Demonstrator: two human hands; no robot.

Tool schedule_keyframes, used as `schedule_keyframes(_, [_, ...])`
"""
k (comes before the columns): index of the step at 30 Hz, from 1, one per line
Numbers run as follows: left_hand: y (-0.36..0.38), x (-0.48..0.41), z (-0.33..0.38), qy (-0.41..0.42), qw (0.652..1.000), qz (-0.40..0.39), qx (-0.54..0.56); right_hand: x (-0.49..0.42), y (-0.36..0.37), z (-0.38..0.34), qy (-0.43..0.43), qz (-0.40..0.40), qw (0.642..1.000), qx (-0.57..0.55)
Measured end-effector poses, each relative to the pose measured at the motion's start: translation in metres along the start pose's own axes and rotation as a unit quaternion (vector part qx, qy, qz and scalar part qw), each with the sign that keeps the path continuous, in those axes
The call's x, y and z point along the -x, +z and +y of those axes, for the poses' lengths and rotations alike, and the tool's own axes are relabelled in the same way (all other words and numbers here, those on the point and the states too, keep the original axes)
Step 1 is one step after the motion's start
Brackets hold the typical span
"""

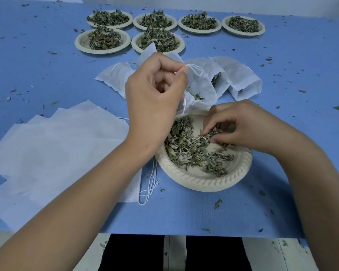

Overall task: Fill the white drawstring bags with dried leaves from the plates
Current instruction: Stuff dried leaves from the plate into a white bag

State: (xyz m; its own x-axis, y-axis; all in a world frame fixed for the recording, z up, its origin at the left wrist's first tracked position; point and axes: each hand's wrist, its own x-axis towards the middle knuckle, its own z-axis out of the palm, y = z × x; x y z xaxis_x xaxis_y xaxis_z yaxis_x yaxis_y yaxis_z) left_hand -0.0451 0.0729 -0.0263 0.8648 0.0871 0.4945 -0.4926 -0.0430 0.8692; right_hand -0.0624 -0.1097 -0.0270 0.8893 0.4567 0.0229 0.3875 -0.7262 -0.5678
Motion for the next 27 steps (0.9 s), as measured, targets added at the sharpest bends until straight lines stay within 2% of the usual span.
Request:
schedule_keyframes(4, [0.001, 0.0, 0.0, 0.001, 1.0, 0.001, -0.006, -0.001, 0.003, -0.002, -0.025, 0.022, 0.999, 0.007])
schedule_keyframes(7, [0.0, 0.0, -0.001, 0.001, 1.0, 0.008, 0.0, 0.004, -0.005, -0.002, -0.041, 0.075, 0.988, -0.127])
schedule_keyframes(12, [0.001, 0.001, -0.003, -0.001, 1.0, -0.016, -0.001, 0.007, -0.011, -0.003, -0.148, 0.17, 0.916, -0.331])
schedule_keyframes(15, [0.003, 0.002, -0.004, -0.001, 0.999, -0.037, -0.012, 0.0, -0.002, -0.005, -0.135, 0.237, 0.869, -0.414])
schedule_keyframes(16, [0.003, 0.003, -0.004, 0.001, 0.999, -0.04, -0.014, -0.001, 0.002, -0.007, -0.124, 0.254, 0.864, -0.416])
schedule_keyframes(18, [0.003, 0.003, -0.004, 0.006, 0.999, -0.042, -0.018, -0.003, 0.007, -0.009, -0.113, 0.271, 0.886, -0.359])
schedule_keyframes(21, [0.004, 0.004, -0.004, 0.016, 0.998, -0.056, -0.018, -0.005, 0.014, -0.007, -0.085, 0.298, 0.93, -0.198])
schedule_keyframes(23, [0.006, 0.007, -0.005, 0.023, 0.997, -0.069, -0.023, -0.005, 0.016, -0.006, -0.084, 0.314, 0.94, -0.099])
schedule_keyframes(25, [0.008, 0.008, -0.005, 0.026, 0.997, -0.073, -0.027, -0.005, 0.016, -0.005, -0.087, 0.319, 0.94, -0.077])
schedule_keyframes(27, [0.008, 0.008, -0.005, 0.025, 0.997, -0.074, -0.028, -0.005, 0.015, -0.006, -0.092, 0.319, 0.937, -0.112])
